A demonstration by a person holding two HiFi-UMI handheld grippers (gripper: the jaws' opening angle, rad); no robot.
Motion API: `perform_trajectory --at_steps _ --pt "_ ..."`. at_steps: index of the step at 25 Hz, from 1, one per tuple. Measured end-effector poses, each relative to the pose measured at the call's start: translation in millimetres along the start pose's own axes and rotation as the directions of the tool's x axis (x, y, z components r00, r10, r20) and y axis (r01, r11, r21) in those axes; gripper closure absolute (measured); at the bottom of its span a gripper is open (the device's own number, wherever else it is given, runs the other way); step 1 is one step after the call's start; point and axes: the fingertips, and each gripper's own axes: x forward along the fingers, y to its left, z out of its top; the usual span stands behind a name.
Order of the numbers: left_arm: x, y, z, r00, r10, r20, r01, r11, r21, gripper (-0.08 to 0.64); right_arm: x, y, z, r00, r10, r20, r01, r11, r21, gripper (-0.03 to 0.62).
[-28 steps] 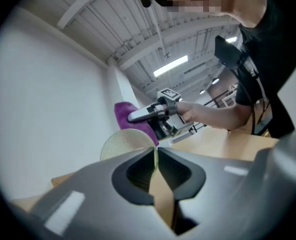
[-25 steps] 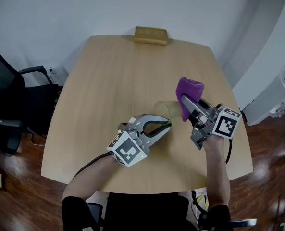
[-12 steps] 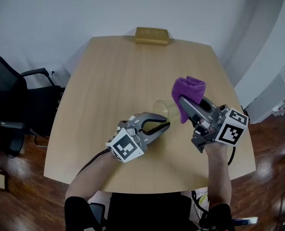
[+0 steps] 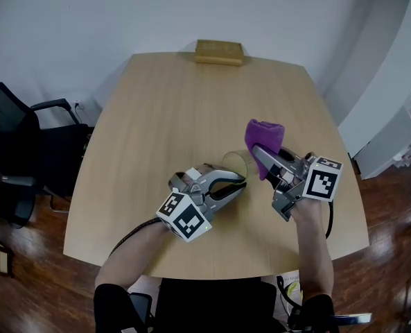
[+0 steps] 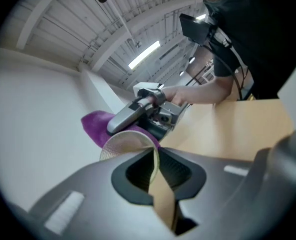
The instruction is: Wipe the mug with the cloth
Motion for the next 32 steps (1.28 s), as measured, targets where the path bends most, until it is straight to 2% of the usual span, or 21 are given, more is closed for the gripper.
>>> perform_trajectory --at_steps 2,5,7,8,9,10,12,13,14,18,22,25,26,27,28,29,30,31,32 --pt "0.0 -1.0 -4.6 1.0 -0.001 -0.011 0.001 1.0 0.009 0.509 7.1 18.5 -2.8 0.999 0.033 -0.015 -0.033 0.999 -0.022 0.531" --pt "-0.8 1.1 -9.0 1.0 0.004 -0.009 -0.004 1.0 -0.007 0.506 14.0 54.4 -5.4 0.986 0.162 -0.028 -0.163 0.986 -0.028 0.531" --pt "-2.3 5.0 -8.9 1.0 0.01 0.008 -0.01 0.999 -0.037 0.517 8.1 64.0 5.5 0.974 0.225 0.011 -0.225 0.974 -0.031 0.531" --pt "-3.0 6.0 -8.7 1.0 0.011 0.013 -0.01 0.999 -0.045 0.517 1.2 57.2 15.9 0.978 0.205 0.041 -0.203 0.978 -0.052 0.531" --pt "-3.3 6.1 -8.6 1.0 0.009 0.015 -0.008 0.999 -0.045 0.517 -7.4 42.0 27.4 0.987 0.144 0.067 -0.139 0.987 -0.082 0.531" --pt "-3.2 5.3 -8.3 1.0 0.004 0.012 -0.003 0.999 -0.038 0.517 -17.0 20.9 37.5 0.995 0.055 0.083 -0.045 0.993 -0.11 0.531" --pt "-1.7 1.4 -8.2 1.0 -0.015 -0.002 0.015 1.0 -0.004 0.517 -33.3 -21.1 46.8 0.991 -0.107 0.079 0.116 0.985 -0.131 0.531" --pt "-0.6 -1.7 -8.8 1.0 -0.028 -0.012 0.028 0.999 0.02 0.517 -36.9 -34.2 44.8 0.989 -0.137 0.06 0.143 0.983 -0.117 0.531" --pt "0.5 -5.1 -9.9 0.999 -0.041 -0.022 0.042 0.998 0.046 0.517 -36.0 -40.9 38.4 0.99 -0.134 0.03 0.137 0.986 -0.093 0.531" --pt "4.5 -19.7 -14.6 0.995 -0.087 -0.057 0.093 0.989 0.113 0.517 -7.2 -32.2 -9.2 0.991 -0.008 -0.134 0.009 1.0 0.006 0.531" --pt "5.1 -24.2 -20.8 0.992 -0.102 -0.079 0.11 0.988 0.108 0.514 7.7 0.2 -21.1 0.985 0.074 -0.157 -0.074 0.997 0.003 0.531" --pt "3.4 -18.7 -20.8 0.994 -0.091 -0.061 0.094 0.995 0.043 0.506 18.0 41.4 -22.1 0.973 0.164 -0.161 -0.175 0.983 -0.058 0.531" --pt "1.9 -12.6 -19.1 0.996 -0.08 -0.034 0.079 0.997 -0.016 0.503 20.4 54.9 -21.8 0.967 0.202 -0.156 -0.216 0.973 -0.081 0.531" --pt "-1.1 -1.9 -15.1 0.998 -0.058 0.018 0.059 0.991 -0.12 0.506 20.4 66.4 -18.3 0.961 0.241 -0.133 -0.255 0.962 -0.101 0.531" --pt "-6.4 13.8 -8.1 0.995 -0.015 0.094 0.04 0.963 -0.268 0.514 17.4 74.0 -10.1 0.959 0.271 -0.086 -0.28 0.953 -0.12 0.531" --pt "-13.6 32.6 1.1 0.984 0.048 0.173 0.033 0.9 -0.435 0.514 11.1 76.0 2.3 0.961 0.275 -0.015 -0.275 0.95 -0.146 0.531" --pt "-21.6 50.7 9.8 0.965 0.119 0.234 0.041 0.811 -0.584 0.517 1.8 72.3 16.9 0.967 0.247 0.068 -0.231 0.956 -0.182 0.531" --pt "-29.0 65.2 15.4 0.944 0.183 0.273 0.06 0.721 -0.69 0.517 -9.4 64.1 30.8 0.97 0.19 0.148 -0.155 0.963 -0.223 0.531" --pt "-34.7 75.3 17.1 0.925 0.236 0.296 0.078 0.647 -0.758 0.517 -20.7 53.8 42.1 0.97 0.12 0.213 -0.062 0.963 -0.261 0.531"
